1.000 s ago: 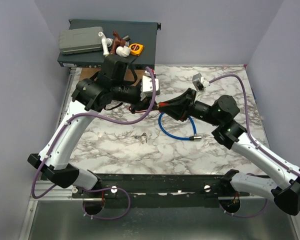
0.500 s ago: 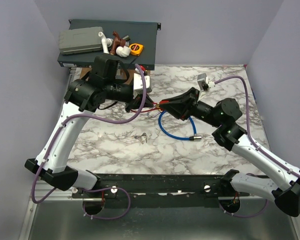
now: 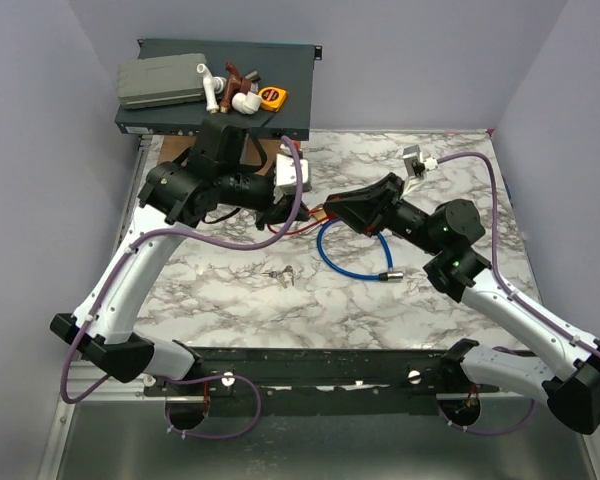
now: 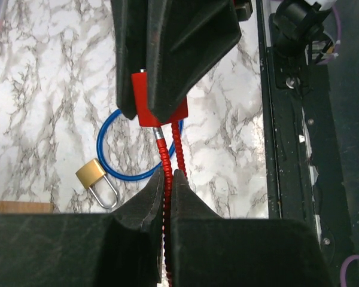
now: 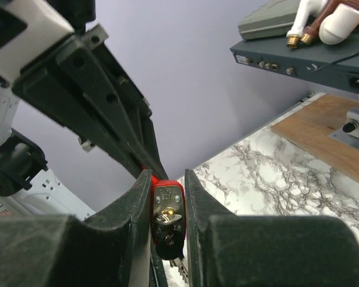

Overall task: Unlock with the key
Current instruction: Unlock the lock.

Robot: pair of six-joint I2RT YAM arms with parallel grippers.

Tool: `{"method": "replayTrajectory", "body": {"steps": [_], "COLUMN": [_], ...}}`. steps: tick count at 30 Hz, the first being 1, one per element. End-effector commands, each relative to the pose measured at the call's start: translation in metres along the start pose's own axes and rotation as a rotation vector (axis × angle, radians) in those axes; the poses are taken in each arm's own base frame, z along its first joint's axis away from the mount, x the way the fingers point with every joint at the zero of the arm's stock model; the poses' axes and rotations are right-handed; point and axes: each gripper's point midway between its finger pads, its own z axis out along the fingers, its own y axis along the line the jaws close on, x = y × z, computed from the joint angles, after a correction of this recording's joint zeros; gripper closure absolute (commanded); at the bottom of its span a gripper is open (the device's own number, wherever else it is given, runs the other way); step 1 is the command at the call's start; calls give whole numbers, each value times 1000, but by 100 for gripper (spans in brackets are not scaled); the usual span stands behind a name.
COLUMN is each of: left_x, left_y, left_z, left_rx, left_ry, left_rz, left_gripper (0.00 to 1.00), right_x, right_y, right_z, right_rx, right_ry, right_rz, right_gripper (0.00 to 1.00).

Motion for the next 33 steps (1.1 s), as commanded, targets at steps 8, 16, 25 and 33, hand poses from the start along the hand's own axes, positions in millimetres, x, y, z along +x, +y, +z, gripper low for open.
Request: {"method": "replayTrajectory", "body": {"steps": [8,16,25,33], "left_x": [22,6,18,23], "left_y": [-29,12,12,5], "left_z": [-2,-39,-48,-44], "left_rx": [14,-173,-123,-90], "left_ry": [149,146,295,357], "left_rz": [-54,27,136,182], "left_gripper": [100,100,100,100], "right_x": [-62,-24,-14,5], "right_y": [-36,-19,-6,-7], "right_z": [-6,6,14,22], "right_rx": [184,66,-128,-248], "right_ry": [-249,76,399,539], "right_rz": [-71,-122,-293,-299], "right_gripper": [99,75,27,19]}}
